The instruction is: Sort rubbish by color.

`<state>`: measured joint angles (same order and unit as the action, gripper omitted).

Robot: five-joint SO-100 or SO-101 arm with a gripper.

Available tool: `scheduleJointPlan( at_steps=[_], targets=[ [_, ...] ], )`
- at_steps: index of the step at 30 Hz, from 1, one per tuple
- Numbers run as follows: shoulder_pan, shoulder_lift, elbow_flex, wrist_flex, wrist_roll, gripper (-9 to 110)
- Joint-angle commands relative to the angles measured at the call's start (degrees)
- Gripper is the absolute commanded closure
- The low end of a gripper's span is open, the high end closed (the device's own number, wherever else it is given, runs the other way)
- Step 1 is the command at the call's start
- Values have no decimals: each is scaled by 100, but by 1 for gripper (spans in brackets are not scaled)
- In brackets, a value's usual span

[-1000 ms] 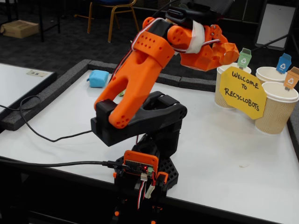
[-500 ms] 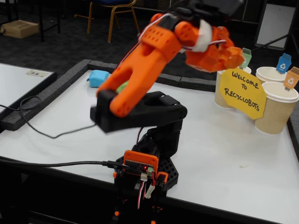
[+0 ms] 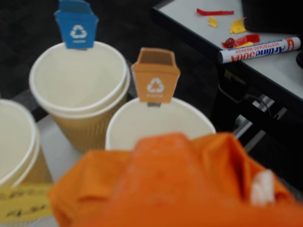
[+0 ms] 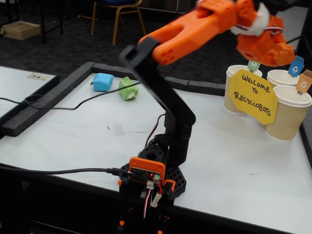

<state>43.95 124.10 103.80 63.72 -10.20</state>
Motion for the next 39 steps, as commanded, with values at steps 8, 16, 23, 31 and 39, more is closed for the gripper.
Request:
scheduleJointPlan(
  at_steps=[8,16,23,31,39],
  targets=[
    [141,-2329,-2487,-439,-105,101],
    [132,-2988,-2628,-483,-105,100],
    [132,-3067,-2593,-580,-114,93],
    [132,-3067,-2426,-642,-114,87],
    [132,-3059,-2329,-642,-114,83]
  ],
)
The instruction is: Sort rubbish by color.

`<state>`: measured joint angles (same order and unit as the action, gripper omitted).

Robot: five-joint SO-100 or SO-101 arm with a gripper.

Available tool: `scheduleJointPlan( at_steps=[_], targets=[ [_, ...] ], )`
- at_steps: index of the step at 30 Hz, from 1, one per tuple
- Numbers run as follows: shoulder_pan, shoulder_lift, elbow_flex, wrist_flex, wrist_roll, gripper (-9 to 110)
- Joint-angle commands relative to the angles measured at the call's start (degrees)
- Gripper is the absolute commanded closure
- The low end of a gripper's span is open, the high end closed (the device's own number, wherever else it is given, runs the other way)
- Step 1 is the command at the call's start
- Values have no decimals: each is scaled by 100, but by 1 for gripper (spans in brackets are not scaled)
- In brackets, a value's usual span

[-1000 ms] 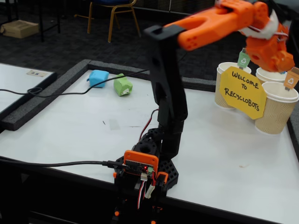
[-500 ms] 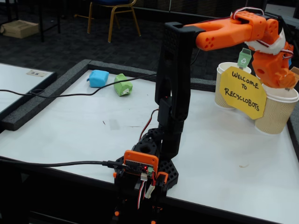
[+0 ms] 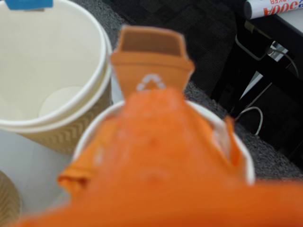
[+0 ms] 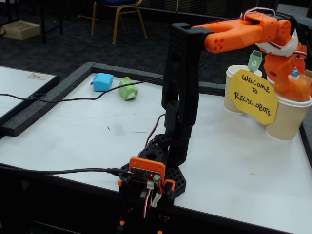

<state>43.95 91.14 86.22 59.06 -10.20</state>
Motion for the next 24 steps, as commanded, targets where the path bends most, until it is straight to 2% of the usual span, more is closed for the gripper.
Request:
scheduleJointPlan(
  at_steps=[1,14,24],
  targets=[
    [132,237,-571,-176,-114,83],
    [132,369,-1037,246,-88,83],
    [97,1670,-1283,932,-35,91]
  ],
)
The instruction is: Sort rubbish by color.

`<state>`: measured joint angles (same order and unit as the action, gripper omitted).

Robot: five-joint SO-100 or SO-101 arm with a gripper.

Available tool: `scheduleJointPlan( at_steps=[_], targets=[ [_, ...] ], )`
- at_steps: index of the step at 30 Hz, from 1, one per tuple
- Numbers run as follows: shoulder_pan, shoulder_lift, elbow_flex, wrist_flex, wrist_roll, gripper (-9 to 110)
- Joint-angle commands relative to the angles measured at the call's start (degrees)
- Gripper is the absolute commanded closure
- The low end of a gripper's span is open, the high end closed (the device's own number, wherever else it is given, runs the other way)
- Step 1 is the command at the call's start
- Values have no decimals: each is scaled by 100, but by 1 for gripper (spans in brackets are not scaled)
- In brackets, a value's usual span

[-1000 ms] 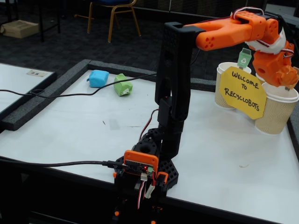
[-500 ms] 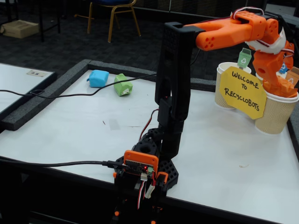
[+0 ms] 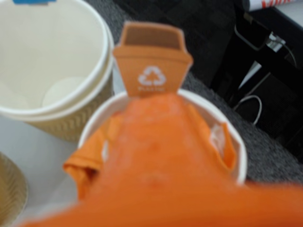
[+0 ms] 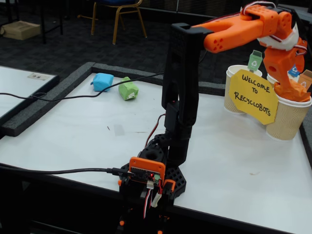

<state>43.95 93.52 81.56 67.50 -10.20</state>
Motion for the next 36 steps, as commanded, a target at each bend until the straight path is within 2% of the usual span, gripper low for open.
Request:
scheduleJointPlan(
  at_steps=[1,8,15,28,36],
  targets=[
    [88,1564,-817,211,-26,91],
    [-70,2962,97,817,-26,100],
    [-633,4315,1354,1195,-26,101],
    [-2250,7075,4403,1239,-70,101],
    [-3322,7813,5054,1195,-97,101]
  ],
)
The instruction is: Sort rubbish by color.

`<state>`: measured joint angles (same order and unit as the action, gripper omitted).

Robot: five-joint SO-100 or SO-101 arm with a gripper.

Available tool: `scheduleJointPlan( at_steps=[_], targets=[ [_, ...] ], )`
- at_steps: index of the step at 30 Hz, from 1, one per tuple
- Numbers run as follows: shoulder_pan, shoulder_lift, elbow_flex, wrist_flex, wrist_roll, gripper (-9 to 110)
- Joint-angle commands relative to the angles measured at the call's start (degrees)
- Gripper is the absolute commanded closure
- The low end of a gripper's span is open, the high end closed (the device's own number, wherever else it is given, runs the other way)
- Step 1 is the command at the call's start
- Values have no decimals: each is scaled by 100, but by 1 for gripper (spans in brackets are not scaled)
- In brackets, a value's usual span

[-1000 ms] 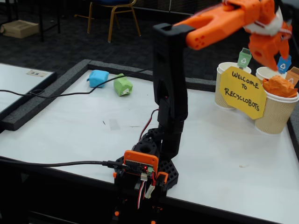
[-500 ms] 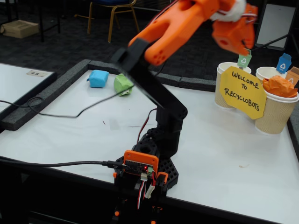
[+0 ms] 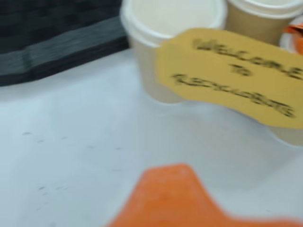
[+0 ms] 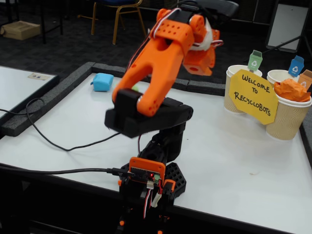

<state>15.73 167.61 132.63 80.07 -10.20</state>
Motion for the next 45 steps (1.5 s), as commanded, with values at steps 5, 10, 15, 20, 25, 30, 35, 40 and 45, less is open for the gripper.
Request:
scheduleJointPlan(
  at_steps=[5,10,15,20,25,30,35,40,45],
  targets=[
    [-1143,1248,650,-387,-105,101],
    [-1600,1415,1011,-501,-105,101],
    [-2461,1406,1028,-527,-114,101],
    [-3208,1406,1125,-545,-114,100],
    [-3814,1406,1204,-615,-114,100],
    [-3639,1406,1292,-633,-114,100],
    [-3639,1406,1441,-659,-88,100],
    [-3647,1406,1459,-677,-88,100],
    [-3665,1406,1477,-694,-88,100]
  ],
)
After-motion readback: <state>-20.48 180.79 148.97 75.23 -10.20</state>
